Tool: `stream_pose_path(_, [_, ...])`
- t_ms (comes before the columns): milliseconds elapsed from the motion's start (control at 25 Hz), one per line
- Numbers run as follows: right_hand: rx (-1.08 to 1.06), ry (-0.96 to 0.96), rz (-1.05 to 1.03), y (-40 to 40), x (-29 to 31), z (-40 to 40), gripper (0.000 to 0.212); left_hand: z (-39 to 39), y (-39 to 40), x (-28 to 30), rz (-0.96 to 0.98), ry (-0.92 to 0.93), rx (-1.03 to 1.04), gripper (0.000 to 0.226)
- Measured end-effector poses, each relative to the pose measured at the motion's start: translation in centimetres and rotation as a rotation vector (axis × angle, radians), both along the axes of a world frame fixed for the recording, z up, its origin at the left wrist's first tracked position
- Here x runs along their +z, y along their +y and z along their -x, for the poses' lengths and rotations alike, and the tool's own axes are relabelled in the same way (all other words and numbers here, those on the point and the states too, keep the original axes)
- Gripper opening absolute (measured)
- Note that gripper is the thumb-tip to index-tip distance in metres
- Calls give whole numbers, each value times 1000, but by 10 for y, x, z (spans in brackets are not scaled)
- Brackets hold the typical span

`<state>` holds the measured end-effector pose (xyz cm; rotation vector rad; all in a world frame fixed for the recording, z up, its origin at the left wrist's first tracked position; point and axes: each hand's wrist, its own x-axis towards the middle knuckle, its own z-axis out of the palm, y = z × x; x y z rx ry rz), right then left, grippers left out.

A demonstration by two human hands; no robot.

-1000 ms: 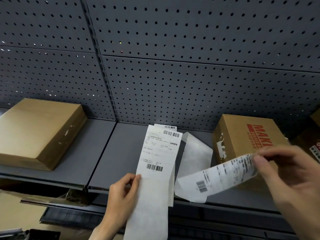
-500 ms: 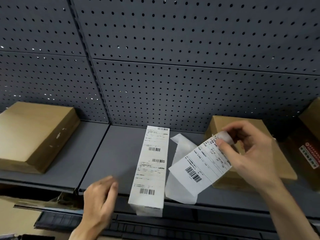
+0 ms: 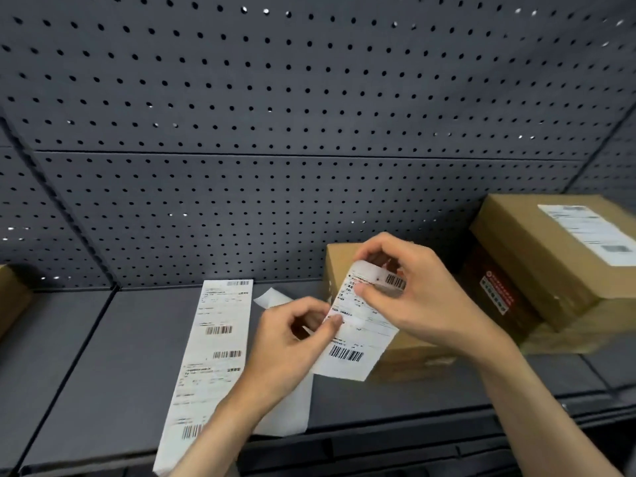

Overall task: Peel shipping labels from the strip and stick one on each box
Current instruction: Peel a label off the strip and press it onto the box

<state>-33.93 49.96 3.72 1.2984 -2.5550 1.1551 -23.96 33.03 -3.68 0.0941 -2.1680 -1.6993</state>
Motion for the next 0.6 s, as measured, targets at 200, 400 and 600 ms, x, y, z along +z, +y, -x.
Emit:
stream_pose_path(200, [-196,-124,222,33,-19,10,55,16,19,5,-303,1,55,3])
stream_pose_path(400, [-339,-439,541,54,-42,8,24,27,36,8,-515,-24,120,12])
stream_pose_path(600, [-290,-634,594,65,-52,4,22,37,51,7,-555,-71,187,23])
